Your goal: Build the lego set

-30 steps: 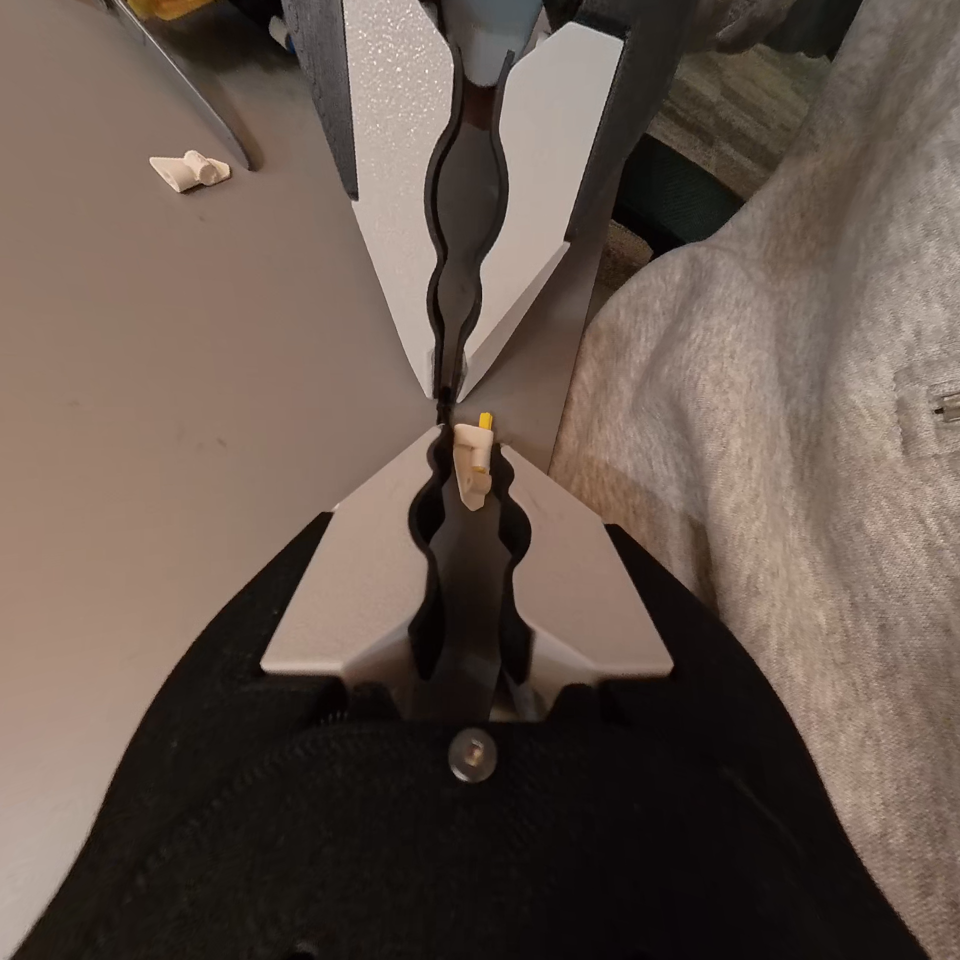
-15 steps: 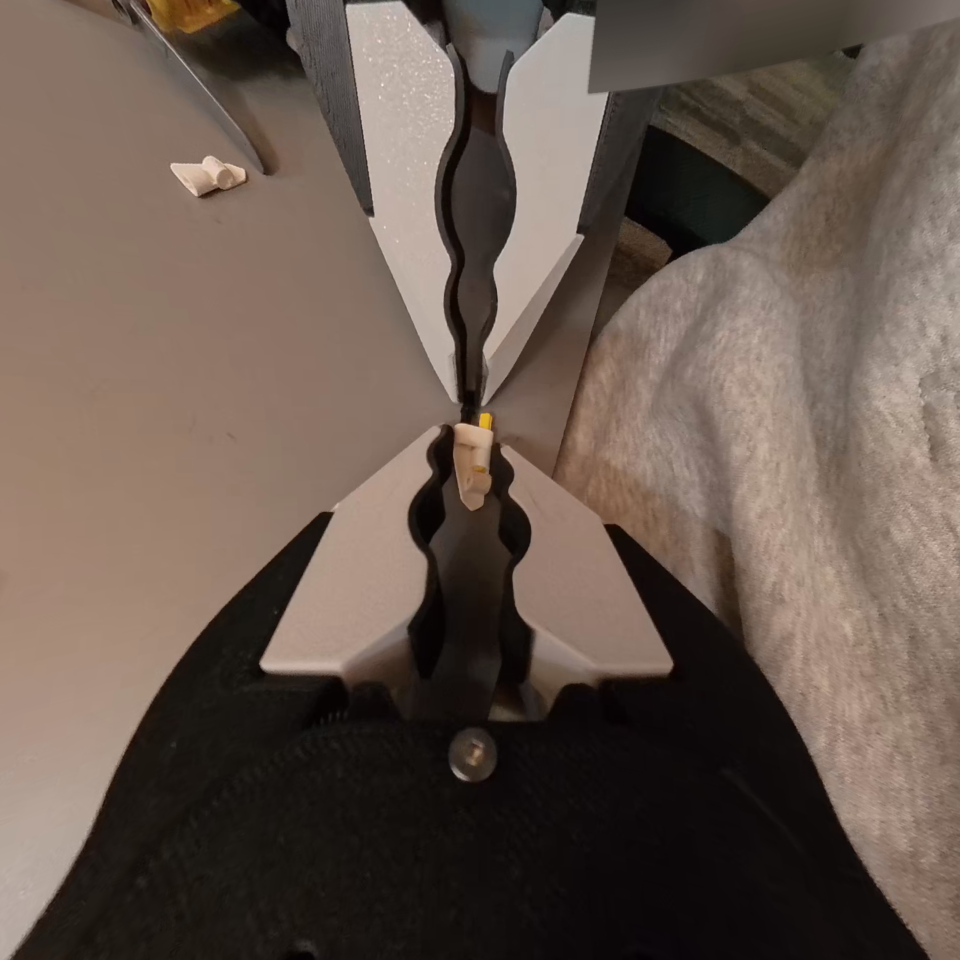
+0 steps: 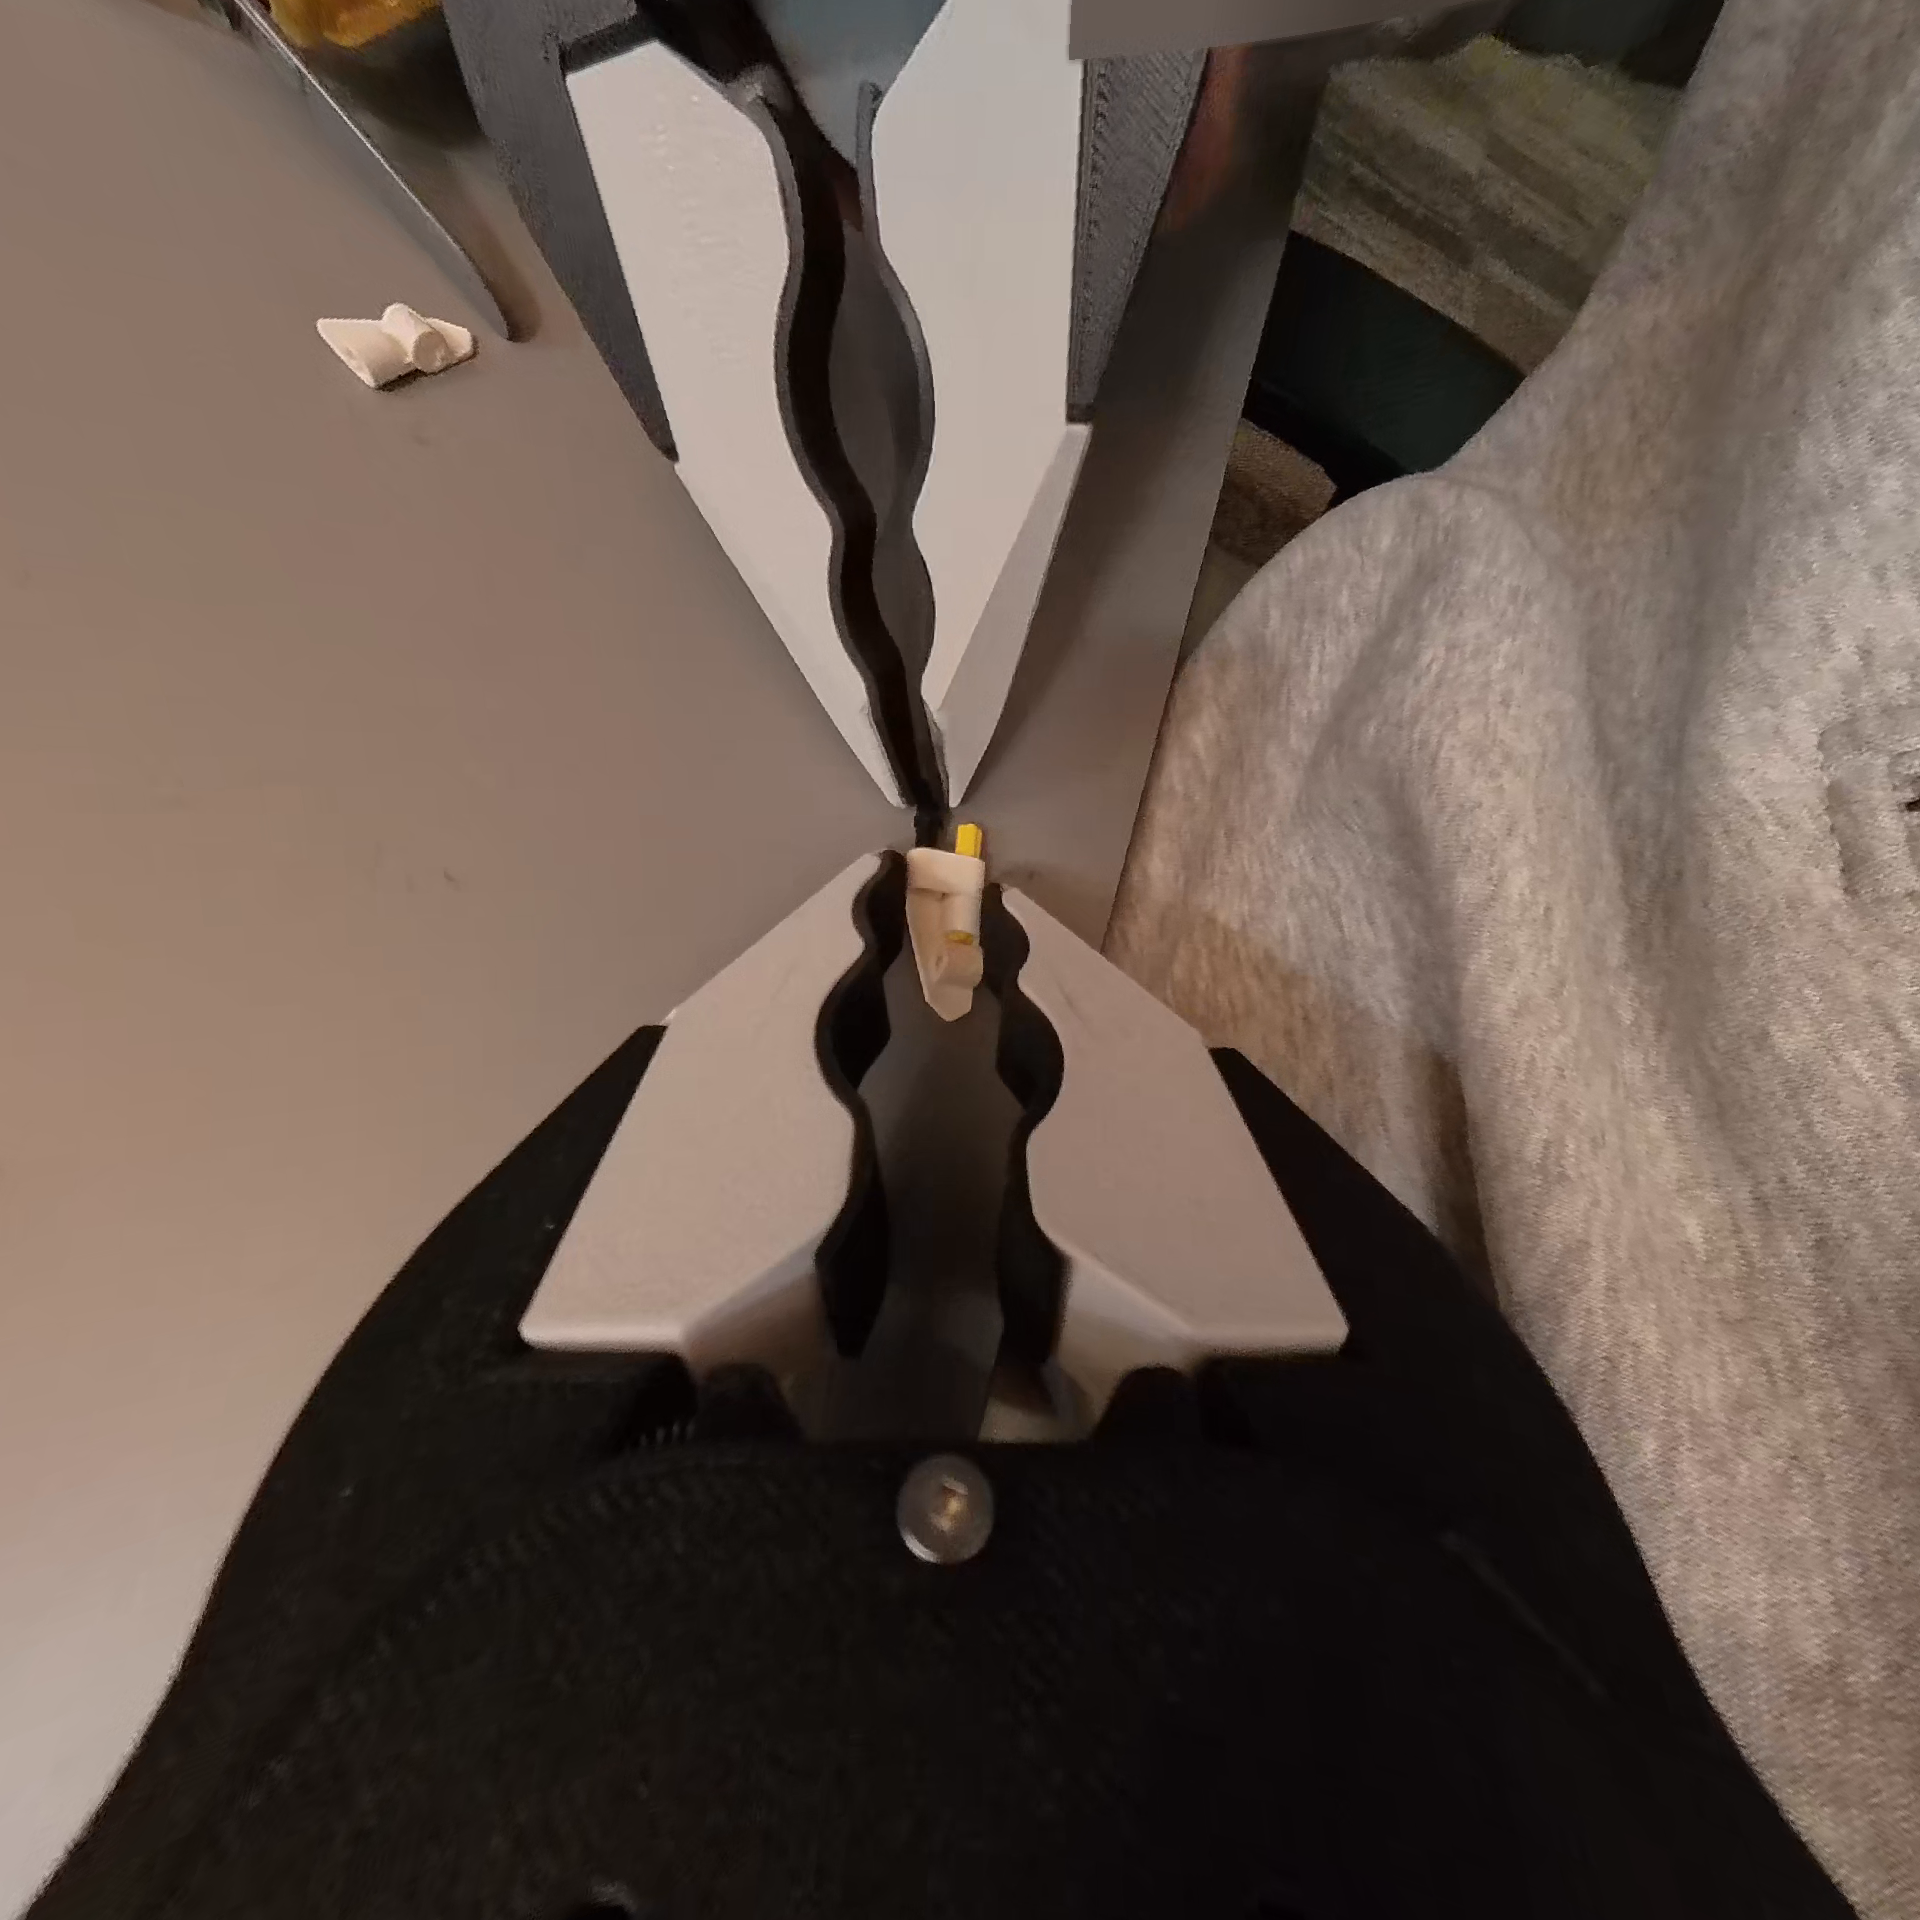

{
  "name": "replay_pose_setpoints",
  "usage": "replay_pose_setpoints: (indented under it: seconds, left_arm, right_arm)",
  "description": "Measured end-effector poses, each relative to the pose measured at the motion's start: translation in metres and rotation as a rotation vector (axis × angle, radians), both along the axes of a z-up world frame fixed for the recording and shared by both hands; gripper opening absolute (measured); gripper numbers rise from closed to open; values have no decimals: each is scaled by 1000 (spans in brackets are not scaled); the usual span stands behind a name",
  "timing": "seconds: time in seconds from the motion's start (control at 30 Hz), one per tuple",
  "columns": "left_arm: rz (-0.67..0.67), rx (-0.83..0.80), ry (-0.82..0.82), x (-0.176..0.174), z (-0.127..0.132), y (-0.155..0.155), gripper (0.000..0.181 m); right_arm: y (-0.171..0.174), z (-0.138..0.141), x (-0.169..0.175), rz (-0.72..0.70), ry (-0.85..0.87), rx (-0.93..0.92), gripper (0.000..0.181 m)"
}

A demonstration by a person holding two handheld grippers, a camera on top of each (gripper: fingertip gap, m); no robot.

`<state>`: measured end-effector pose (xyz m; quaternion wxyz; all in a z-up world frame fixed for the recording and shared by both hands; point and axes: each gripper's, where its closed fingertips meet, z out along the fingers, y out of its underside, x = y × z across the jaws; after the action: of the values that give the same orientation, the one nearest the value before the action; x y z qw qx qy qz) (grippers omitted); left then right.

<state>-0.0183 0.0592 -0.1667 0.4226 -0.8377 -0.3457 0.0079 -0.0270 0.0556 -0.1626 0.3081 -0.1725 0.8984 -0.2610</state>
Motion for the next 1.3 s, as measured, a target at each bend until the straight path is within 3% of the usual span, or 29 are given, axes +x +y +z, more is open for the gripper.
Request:
replay_pose_setpoints:
  seconds: [0.5,1.0,1.17,1.23,1.3]
  left_arm:
    - [-5,12,-23,1,1,0,13]
    - [2,-11,-32,2,1,1,13]
    - [-4,-28,-34,2,1,1,13]
    - [-2,-14,-36,1,1,5,13]
    - [-15,-10,-30,1,1,5,13]
  right_arm:
    - [-2,-1,1,85,253,-156,1]
    - [-1,1,3,-125,-235,161,0]
    - [-1,1,5,-150,-238,166,0]
    - [-9,14,8,-164,-284,100,0]
    - [-7,12,7,-141,-216,106,0]
